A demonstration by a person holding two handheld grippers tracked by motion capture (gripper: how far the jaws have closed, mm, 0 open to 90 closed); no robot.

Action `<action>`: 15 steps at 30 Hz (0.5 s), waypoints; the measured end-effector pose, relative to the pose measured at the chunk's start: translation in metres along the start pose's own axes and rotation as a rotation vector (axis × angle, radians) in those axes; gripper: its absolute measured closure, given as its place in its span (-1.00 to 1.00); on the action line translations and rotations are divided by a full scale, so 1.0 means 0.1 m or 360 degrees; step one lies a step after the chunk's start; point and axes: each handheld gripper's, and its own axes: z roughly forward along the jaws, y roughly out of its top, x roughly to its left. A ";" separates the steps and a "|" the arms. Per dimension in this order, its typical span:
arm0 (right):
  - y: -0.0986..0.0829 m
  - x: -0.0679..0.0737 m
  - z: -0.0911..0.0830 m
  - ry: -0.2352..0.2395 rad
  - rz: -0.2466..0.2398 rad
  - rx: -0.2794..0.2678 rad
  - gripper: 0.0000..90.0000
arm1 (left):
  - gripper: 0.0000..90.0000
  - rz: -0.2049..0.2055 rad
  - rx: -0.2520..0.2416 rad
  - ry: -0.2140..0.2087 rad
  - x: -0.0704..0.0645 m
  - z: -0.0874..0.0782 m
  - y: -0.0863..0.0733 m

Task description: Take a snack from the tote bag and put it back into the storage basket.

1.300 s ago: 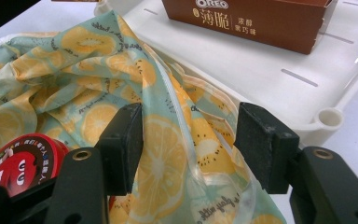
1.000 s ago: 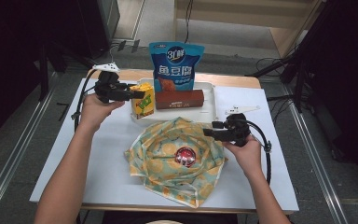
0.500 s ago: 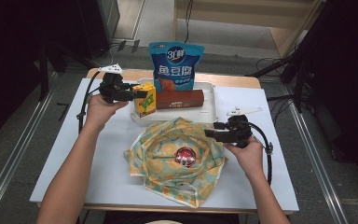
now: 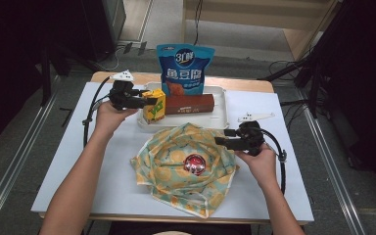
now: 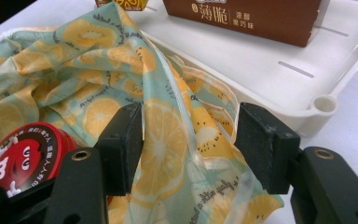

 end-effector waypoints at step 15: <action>-0.01 0.02 0.02 0.0007 -0.0011 0.0013 -0.07 | 0.14 0.0002 -0.0005 0.0022 0.03 0.14 -0.07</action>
